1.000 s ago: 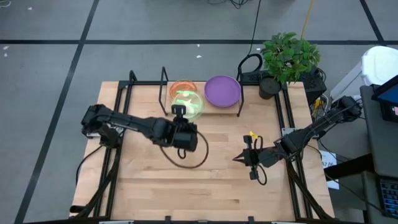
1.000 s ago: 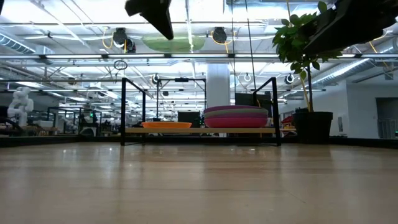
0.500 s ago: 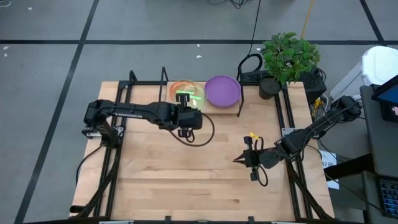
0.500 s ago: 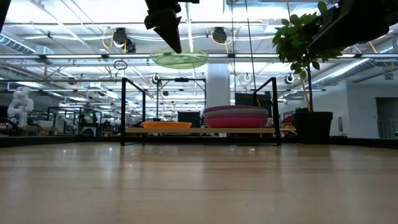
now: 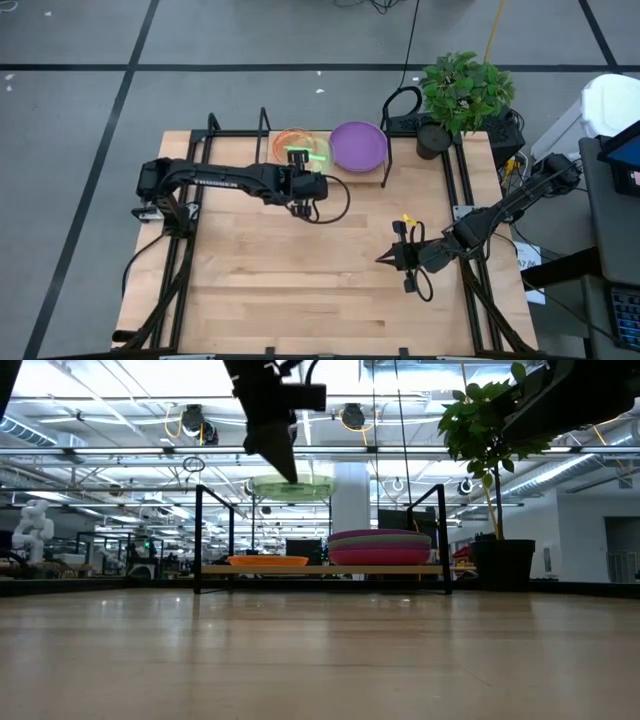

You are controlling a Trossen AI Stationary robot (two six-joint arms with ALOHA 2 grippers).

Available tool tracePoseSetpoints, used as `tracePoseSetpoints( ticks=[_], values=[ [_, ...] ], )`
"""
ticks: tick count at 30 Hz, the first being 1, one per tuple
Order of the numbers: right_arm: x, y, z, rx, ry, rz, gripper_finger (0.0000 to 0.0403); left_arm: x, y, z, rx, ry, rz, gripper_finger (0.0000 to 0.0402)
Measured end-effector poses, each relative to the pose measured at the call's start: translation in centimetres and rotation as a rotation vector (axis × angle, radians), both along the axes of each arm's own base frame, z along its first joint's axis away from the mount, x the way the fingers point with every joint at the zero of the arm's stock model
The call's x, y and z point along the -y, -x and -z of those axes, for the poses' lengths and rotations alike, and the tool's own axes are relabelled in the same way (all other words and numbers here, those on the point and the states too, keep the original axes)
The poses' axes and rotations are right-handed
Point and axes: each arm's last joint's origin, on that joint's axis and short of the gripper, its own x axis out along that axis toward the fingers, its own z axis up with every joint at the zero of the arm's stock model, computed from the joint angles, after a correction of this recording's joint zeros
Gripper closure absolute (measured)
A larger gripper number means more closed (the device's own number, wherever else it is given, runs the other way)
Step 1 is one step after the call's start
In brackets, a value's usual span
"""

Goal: Place and stack plates onto a shelf
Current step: Stack the small green plate on top of the green plate on the shelf

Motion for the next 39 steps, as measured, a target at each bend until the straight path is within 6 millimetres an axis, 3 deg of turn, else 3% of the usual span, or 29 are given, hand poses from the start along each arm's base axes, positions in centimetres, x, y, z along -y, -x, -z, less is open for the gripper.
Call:
tracePoseSetpoints(
  ticks=[18, 32, 39],
  values=[
    [0.0, 0.0, 0.0, -0.001, -0.011, 0.007, 0.0403, -6.6, 2.5, 6.6, -0.031, 0.017, -0.164, 0.0399],
    [0.0, 0.0, 0.0, 0.0, -0.003, 0.005, 0.0403, -10.6, 2.9, 7.0, 0.052, 0.096, -0.172, 0.0399],
    [0.0, 0.0, 0.0, 0.0, -0.004, 0.006, 0.0403, -10.9, 3.0, 7.1, 0.067, 0.113, -0.187, 0.0398]
  ],
)
